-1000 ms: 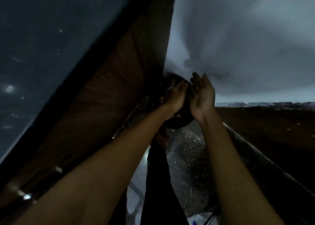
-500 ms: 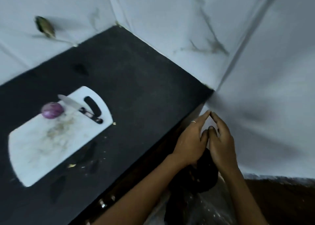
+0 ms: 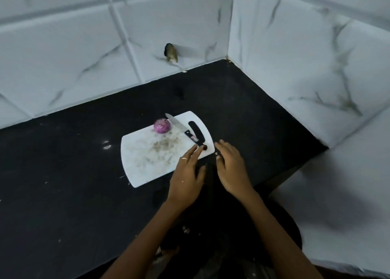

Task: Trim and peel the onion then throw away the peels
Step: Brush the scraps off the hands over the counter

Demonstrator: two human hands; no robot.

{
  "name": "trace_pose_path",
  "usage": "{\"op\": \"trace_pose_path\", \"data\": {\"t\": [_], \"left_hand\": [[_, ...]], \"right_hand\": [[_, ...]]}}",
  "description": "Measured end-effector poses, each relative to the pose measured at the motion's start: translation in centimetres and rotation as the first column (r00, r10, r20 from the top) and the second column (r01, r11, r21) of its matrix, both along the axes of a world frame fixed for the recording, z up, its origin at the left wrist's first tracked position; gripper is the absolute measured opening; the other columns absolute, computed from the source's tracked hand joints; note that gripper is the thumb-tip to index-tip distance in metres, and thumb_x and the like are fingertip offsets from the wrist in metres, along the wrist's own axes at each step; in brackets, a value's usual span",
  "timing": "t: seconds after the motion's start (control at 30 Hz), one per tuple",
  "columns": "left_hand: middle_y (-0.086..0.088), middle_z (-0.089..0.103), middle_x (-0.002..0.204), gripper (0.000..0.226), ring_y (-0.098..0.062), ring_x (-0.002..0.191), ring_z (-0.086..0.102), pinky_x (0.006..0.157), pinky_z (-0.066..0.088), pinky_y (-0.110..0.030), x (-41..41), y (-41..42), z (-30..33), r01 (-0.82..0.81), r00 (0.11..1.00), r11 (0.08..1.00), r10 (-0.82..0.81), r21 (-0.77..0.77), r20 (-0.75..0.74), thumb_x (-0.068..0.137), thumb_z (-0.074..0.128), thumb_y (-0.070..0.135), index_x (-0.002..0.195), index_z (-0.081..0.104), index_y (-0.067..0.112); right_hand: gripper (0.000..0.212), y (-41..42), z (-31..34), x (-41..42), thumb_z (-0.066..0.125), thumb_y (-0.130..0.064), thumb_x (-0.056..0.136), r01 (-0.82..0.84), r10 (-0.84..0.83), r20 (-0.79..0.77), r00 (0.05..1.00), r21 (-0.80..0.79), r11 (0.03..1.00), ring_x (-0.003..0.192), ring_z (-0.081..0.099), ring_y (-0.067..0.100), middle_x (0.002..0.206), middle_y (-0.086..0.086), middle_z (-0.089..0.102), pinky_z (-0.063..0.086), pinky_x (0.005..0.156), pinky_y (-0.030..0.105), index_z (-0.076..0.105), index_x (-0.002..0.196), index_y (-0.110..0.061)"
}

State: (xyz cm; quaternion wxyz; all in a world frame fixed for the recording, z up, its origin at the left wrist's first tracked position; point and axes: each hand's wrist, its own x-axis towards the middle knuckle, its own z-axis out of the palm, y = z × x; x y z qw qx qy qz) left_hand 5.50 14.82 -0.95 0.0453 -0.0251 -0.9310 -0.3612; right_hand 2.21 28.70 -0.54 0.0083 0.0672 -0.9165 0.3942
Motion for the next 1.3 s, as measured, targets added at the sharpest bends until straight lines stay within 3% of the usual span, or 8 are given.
{"op": "trace_pose_path", "data": {"t": [0.13,0.3,0.63,0.73,0.83,0.97,1.1,1.3], "left_hand": [[0.001,0.032,0.152,0.051,-0.017,0.141,0.025,0.115,0.028,-0.04,4.4,-2.7,-2.3,-0.31,0.95,0.951,0.31,0.004,0.033,0.093,0.053,0.025,0.142,0.039,0.019],[-0.01,0.015,0.159,0.082,-0.023,0.148,0.005,0.118,-0.006,-0.036,8.7,-2.4,-4.6,-0.457,0.871,0.879,0.473,-0.134,0.135,0.084,0.018,0.056,0.15,0.015,0.007],[-0.017,0.011,0.157,0.071,-0.036,0.146,0.0,0.118,-0.004,-0.04,6.7,-1.4,-6.0,-0.218,0.942,0.913,0.289,-0.344,0.17,0.091,0.019,0.043,0.148,0.017,0.0],[-0.021,0.021,0.154,0.064,-0.036,0.144,0.017,0.116,0.008,-0.042,6.8,-2.1,-6.6,-0.074,0.982,0.924,0.133,-0.376,0.134,0.093,0.026,0.033,0.146,0.024,-0.003],[-0.007,0.007,0.159,0.068,-0.017,0.146,-0.002,0.12,-0.001,-0.032,6.8,-3.3,-6.0,-0.022,0.99,0.96,0.06,-0.279,0.129,0.09,0.01,0.039,0.15,0.012,0.007],[-0.007,0.019,0.158,0.073,-0.017,0.148,0.008,0.118,-0.003,-0.028,6.6,-3.5,-5.2,-0.172,0.976,0.956,0.199,-0.238,0.094,0.087,0.006,0.043,0.15,0.019,0.007],[-0.01,0.012,0.16,0.075,-0.022,0.148,0.004,0.116,-0.007,-0.029,5.9,-2.4,-5.7,-0.132,0.976,0.95,0.175,-0.284,0.129,0.085,0.007,0.042,0.15,0.013,0.005],[-0.009,0.005,0.16,0.072,-0.016,0.146,-0.006,0.121,-0.002,-0.034,5.6,-2.5,-5.9,0.091,0.991,0.948,-0.055,-0.306,0.122,0.087,0.01,0.039,0.151,0.007,0.007]], "right_hand": [[0.049,-1.3,-3.3,-0.6,0.035,-0.021,0.098,0.029,-0.068,0.165,0.984,0.229,0.973,0.145,0.011,0.024,0.157,0.01,0.017,0.011,0.118,0.039,0.026,0.145,-0.01],[0.056,-3.0,-5.2,0.6,0.029,-0.033,0.099,0.044,-0.099,0.118,0.988,0.402,0.915,0.147,0.0,0.024,0.158,0.011,0.009,-0.002,0.118,0.042,0.018,0.147,-0.005],[0.073,-6.3,-5.7,4.4,0.0,-0.039,0.084,-0.183,0.172,0.063,0.983,0.397,0.899,0.147,0.004,0.025,0.157,0.008,0.019,-0.006,0.116,0.043,0.025,0.146,-0.01],[0.062,-7.6,-5.3,5.3,0.013,-0.027,0.088,-0.299,0.3,0.025,0.954,0.17,0.939,0.141,0.029,0.023,0.145,0.012,0.043,0.008,0.118,0.037,0.046,0.135,-0.006],[0.043,-7.1,-4.8,4.9,0.036,-0.004,0.084,-0.076,0.071,-0.034,0.997,-0.145,0.987,0.123,0.053,0.025,0.123,0.015,0.063,0.038,0.109,0.042,0.062,0.118,-0.002],[0.042,-6.0,-4.4,3.3,0.041,-0.003,0.088,0.145,-0.143,-0.021,0.989,0.09,0.985,0.135,0.038,0.029,0.137,0.015,0.051,0.028,0.113,0.041,0.053,0.128,-0.002],[0.05,-6.2,-5.2,3.3,0.039,-0.009,0.092,-0.026,0.015,0.035,0.999,0.323,0.946,0.146,0.01,0.029,0.154,0.014,0.024,0.004,0.118,0.042,0.033,0.142,-0.005],[0.049,-5.7,-4.9,3.3,0.038,0.011,0.083,0.009,-0.01,0.006,1.0,0.064,0.998,0.14,0.031,0.028,0.14,0.018,0.048,0.019,0.118,0.041,0.05,0.13,0.001]]}}
